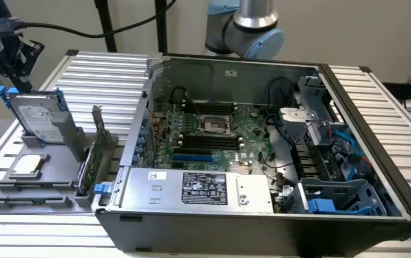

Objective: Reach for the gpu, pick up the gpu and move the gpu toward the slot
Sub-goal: 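Reach for the gpu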

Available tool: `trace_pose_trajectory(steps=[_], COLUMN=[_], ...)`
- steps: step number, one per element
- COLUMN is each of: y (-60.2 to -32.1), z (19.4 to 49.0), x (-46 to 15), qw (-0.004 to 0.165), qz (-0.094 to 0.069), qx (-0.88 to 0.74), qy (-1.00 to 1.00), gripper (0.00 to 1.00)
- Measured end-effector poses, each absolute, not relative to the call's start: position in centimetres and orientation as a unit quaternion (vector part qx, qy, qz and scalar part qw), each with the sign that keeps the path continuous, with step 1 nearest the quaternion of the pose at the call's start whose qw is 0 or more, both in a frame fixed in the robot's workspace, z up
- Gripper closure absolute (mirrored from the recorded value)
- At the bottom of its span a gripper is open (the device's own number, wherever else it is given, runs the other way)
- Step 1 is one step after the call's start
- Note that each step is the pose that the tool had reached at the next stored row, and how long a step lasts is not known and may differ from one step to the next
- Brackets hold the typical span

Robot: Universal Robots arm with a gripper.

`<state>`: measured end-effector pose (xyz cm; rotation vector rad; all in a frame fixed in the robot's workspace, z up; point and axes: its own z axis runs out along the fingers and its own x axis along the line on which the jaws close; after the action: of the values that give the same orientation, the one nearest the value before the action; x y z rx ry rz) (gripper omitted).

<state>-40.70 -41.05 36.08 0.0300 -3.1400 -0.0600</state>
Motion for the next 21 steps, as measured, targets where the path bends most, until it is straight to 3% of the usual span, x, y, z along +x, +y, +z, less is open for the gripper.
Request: trace_pose_trajectory(steps=[14, 21], y=[-41.0, -41.0], z=[36.1, 36.1], x=[-40.7, -37.7], qw=[0.000, 0.001], qz=[-0.019, -0.019], qx=[0.010, 0.010], qy=[-1.000, -1.000], gripper=[0.89, 0.89])
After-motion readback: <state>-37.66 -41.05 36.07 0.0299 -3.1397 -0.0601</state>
